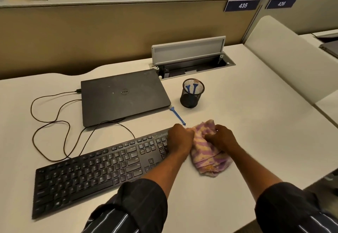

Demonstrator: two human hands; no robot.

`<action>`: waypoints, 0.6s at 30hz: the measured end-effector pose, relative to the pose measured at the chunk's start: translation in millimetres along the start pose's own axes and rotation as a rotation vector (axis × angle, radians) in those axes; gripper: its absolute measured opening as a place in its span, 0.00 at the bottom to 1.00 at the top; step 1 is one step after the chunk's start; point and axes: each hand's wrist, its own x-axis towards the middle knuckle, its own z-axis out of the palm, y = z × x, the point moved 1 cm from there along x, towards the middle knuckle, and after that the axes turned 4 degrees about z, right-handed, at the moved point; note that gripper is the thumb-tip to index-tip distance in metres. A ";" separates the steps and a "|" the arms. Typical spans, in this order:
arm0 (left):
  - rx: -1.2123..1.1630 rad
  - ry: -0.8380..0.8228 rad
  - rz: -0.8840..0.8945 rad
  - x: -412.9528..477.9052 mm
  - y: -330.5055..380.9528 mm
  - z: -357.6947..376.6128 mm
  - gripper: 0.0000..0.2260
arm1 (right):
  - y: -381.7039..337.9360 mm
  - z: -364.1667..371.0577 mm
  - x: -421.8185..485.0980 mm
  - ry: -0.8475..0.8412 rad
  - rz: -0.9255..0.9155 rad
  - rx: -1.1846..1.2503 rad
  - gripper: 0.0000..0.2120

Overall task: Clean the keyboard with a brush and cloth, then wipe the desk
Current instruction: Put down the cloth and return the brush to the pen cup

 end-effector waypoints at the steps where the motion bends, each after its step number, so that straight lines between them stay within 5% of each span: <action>1: -0.007 0.020 -0.001 3.8 -0.3 -5.8 0.16 | -5.4 -3.3 -1.3 0.050 -0.010 -0.031 0.25; 7: -0.128 0.071 -0.023 37.1 4.3 -50.8 0.08 | -70.5 -17.9 -9.2 0.412 -0.181 0.085 0.15; 12: -0.265 0.138 -0.182 70.7 -2.4 -57.9 0.16 | -113.3 7.1 20.6 0.206 -0.250 0.095 0.09; 18: -0.350 0.202 -0.293 101.0 -3.2 -37.4 0.08 | -129.7 34.7 67.1 0.075 -0.282 0.113 0.10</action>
